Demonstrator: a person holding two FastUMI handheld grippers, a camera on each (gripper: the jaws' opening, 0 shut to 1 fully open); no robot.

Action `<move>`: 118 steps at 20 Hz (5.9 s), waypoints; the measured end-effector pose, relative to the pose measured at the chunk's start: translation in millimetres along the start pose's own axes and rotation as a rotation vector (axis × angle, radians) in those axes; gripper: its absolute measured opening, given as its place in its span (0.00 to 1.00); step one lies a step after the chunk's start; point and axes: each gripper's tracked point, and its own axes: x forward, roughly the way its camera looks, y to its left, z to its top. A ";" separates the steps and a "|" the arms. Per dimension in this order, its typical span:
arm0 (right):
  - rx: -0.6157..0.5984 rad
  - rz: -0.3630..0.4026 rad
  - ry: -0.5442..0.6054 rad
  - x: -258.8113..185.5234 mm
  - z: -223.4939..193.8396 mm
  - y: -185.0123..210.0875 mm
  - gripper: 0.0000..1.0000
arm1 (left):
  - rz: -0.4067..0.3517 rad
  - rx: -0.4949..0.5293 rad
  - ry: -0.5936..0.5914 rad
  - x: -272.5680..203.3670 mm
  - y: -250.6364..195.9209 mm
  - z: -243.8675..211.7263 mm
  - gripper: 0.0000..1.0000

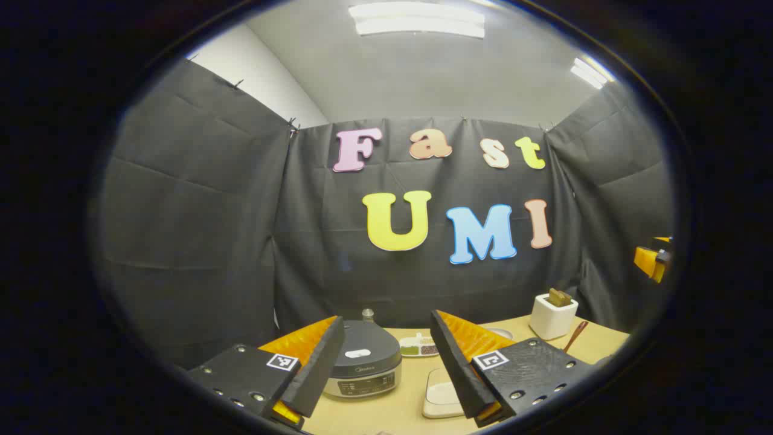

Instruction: Close the left gripper, press the button to open the rice cooker; take a wooden spoon from the chopstick holder with the right hand, scoop a spoonful of rice and pour it into the rice cooker, then put the wooden spoon back into the chopstick holder.

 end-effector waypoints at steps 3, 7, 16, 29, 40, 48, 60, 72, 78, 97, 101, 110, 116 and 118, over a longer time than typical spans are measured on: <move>0.005 0.001 0.004 -0.8 -1.2 -1.0 0.97 | 0.006 0.005 0.001 -3.8 1.1 -0.1 0.89; 0.004 -0.001 0.001 -3.0 0.2 -5.9 0.96 | 0.015 0.011 0.003 -8.8 1.7 -3.3 0.88; 0.001 0.001 0.000 -8.0 0.4 -12.9 0.96 | 0.024 0.026 0.009 -17.0 -1.0 -3.4 0.88; 0.002 0.015 0.001 -1.8 0.1 -16.9 0.97 | 0.038 0.029 -0.016 -11.3 -3.5 7.4 0.88; 0.019 0.030 0.019 -0.4 -9.4 -26.0 0.97 | 0.058 0.058 -0.024 -13.0 -8.4 12.0 0.88; 0.025 0.048 0.024 2.9 -17.1 -41.5 0.97 | 0.054 0.044 -0.037 -10.8 -22.3 20.6 0.36; 0.062 0.078 0.048 15.4 -31.5 -48.1 0.97 | 0.129 0.053 -0.036 16.4 5.4 21.8 0.00; 0.030 -0.041 0.029 44.5 -22.8 -24.3 0.96 | 0.031 -0.027 0.116 136.7 44.3 -53.5 0.00; 0.008 -0.065 0.045 59.3 -26.4 -9.9 0.96 | 0.003 -0.054 0.212 172.4 54.0 -104.4 0.00; -0.033 -0.090 0.078 66.3 -31.8 5.7 0.97 | -0.002 -0.108 0.413 189.7 56.0 -229.4 0.02; -0.029 -0.060 0.089 68.1 -37.4 15.1 0.97 | 0.005 -0.088 0.436 183.5 54.0 -234.2 0.02; -0.001 -0.022 0.079 70.5 -34.8 18.8 0.97 | 0.045 -0.030 0.287 199.5 63.5 -161.8 0.02; 0.015 -0.006 0.078 72.3 -34.4 15.9 0.97 | 0.095 -0.017 0.150 198.2 76.9 -85.8 0.02; 0.016 0.003 0.078 72.8 -34.6 16.5 0.97 | 0.095 -0.024 0.124 190.6 76.2 -67.5 0.00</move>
